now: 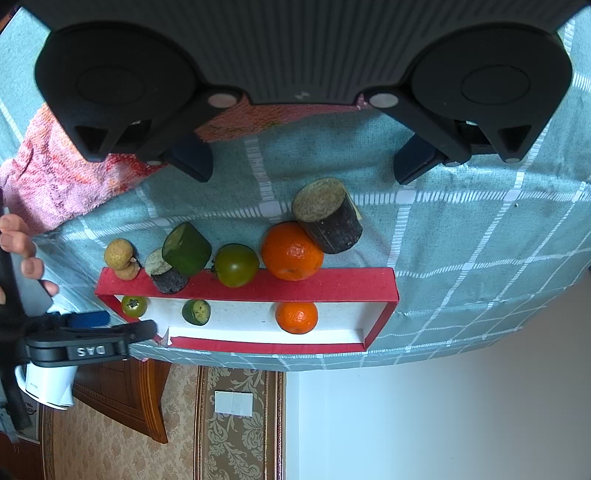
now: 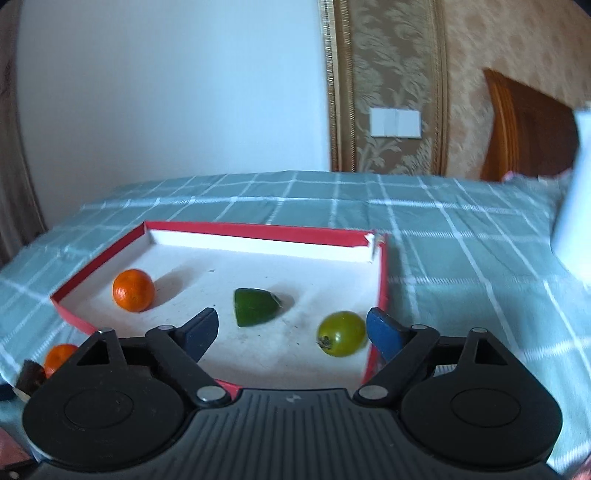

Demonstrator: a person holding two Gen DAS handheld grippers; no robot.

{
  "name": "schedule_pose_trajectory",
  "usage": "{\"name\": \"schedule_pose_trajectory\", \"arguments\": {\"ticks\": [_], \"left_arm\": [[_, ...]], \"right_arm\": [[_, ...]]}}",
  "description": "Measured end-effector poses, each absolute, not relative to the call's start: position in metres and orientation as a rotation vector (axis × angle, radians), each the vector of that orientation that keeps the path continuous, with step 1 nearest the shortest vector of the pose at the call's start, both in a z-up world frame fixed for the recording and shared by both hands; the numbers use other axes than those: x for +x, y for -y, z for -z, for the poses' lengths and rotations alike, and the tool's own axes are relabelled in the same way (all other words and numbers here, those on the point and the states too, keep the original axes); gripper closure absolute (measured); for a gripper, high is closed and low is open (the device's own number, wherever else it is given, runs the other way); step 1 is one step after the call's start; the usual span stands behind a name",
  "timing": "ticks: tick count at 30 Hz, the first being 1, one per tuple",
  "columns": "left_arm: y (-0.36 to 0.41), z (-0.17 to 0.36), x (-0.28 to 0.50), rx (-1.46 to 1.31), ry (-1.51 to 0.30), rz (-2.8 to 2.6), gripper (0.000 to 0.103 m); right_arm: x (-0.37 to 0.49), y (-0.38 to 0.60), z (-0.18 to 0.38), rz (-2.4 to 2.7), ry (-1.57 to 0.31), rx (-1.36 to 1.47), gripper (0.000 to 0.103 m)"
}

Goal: Organize fruits
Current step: 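Move the left gripper to the dark cylindrical chunk and grasp it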

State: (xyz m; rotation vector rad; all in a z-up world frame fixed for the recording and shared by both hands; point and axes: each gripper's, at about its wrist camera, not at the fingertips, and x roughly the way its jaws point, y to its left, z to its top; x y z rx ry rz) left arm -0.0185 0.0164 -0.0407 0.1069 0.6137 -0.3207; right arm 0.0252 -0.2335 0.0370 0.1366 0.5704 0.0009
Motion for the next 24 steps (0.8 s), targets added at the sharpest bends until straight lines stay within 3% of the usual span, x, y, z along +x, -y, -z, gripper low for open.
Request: {"name": "schedule_pose_trajectory", "arguments": {"ticks": [5, 7, 9, 13, 16, 18, 21, 24], "left_arm": [[-0.016, 0.037, -0.02, 0.107, -0.596, 0.231, 0.0], [-0.019, 0.034, -0.02, 0.084, -0.581, 0.219, 0.003], [-0.021, 0.029, -0.019, 0.059, -0.582, 0.233, 0.012], [-0.016, 0.023, -0.014, 0.059, -0.582, 0.232, 0.015], [-0.01, 0.023, -0.006, 0.078, -0.597, 0.211, 0.025], [-0.01, 0.025, 0.001, 0.064, -0.623, 0.225, 0.043], [-0.01, 0.027, 0.005, 0.055, -0.636, 0.223, 0.062], [-0.011, 0.027, 0.006, 0.057, -0.631, 0.22, 0.067]], "right_arm": [[0.021, 0.252, -0.03, 0.019, -0.6, 0.235, 0.015], [0.022, 0.254, -0.029, 0.03, -0.608, 0.248, 0.015], [0.021, 0.254, -0.028, 0.032, -0.61, 0.247, 0.015], [0.021, 0.249, -0.027, 0.027, -0.614, 0.225, 0.015], [0.021, 0.246, -0.026, 0.029, -0.616, 0.203, 0.015], [0.021, 0.245, -0.025, 0.03, -0.62, 0.197, 0.015], [0.022, 0.244, -0.025, 0.03, -0.624, 0.196, 0.015], [0.022, 0.244, -0.024, 0.031, -0.627, 0.195, 0.015]]}}
